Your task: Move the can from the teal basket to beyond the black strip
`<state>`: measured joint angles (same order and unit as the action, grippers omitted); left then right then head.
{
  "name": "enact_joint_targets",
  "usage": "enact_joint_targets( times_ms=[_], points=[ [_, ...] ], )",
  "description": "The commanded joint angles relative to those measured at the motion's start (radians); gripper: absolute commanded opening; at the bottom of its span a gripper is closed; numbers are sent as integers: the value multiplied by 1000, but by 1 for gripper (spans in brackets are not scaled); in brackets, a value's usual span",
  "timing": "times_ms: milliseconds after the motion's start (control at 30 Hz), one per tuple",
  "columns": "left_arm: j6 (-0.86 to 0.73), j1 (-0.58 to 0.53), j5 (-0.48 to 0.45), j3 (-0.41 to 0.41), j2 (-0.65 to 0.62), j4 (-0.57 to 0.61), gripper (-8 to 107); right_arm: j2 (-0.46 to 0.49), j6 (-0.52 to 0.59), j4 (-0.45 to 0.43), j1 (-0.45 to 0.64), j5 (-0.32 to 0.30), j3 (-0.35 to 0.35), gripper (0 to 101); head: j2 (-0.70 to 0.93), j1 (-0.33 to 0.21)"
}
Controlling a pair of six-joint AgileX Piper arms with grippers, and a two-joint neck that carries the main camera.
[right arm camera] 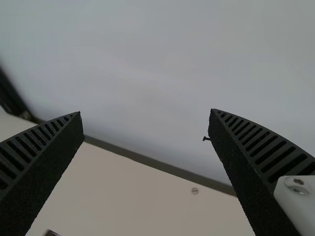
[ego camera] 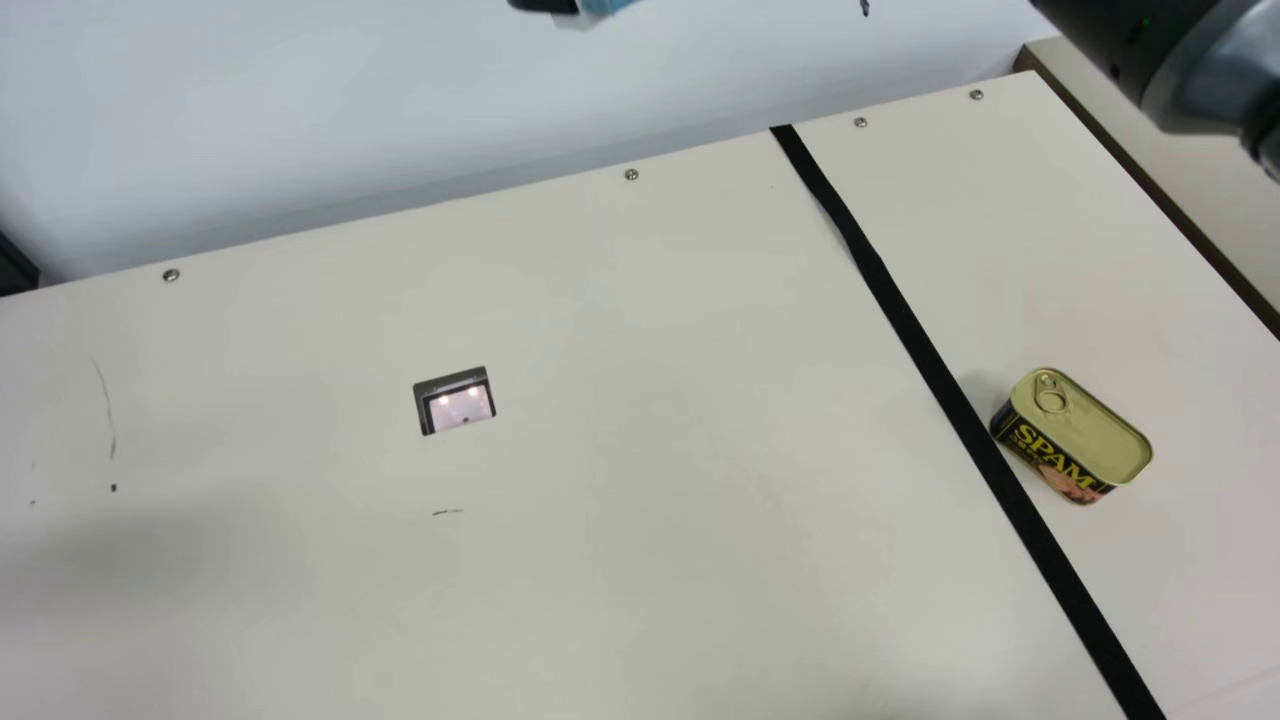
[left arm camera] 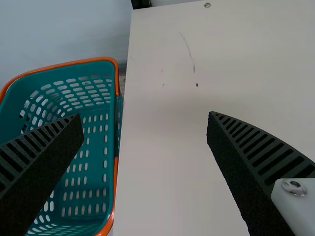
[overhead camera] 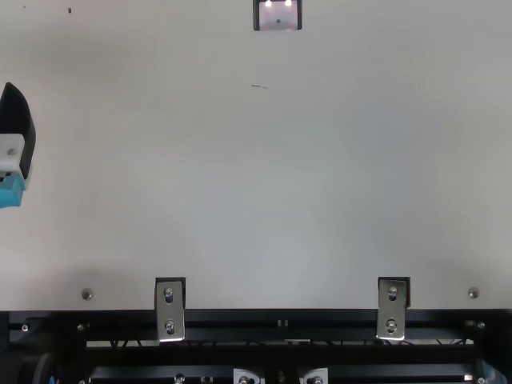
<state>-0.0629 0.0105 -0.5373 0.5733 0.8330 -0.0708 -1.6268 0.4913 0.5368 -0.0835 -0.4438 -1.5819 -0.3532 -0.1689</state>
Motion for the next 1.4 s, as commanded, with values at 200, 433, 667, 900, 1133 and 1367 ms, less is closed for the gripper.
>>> enact_joint_targets(
  times_ms=[200,433,667,900,1133,1367],
  points=[
    [0,0,0,0,0,0,90,3,-199,-14,-5,70,33,101,-29,-32],
    [6,-3,1,1,1,-4,90,89,-167,-39,7,79,125,101,-29,-32],
    [34,-10,37,8,13,-30,90,262,-98,-14,56,110,318,101,-29,-32],
    [95,-20,95,-10,-15,-91,90,457,-43,11,92,119,512,101,-29,-32],
    [169,-30,141,-67,-114,-163,90,642,-33,-4,108,107,670,101,-29,-32],
    [234,-53,121,-124,-238,-219,90,808,-73,-58,111,88,786,101,-29,-32]
  ],
)
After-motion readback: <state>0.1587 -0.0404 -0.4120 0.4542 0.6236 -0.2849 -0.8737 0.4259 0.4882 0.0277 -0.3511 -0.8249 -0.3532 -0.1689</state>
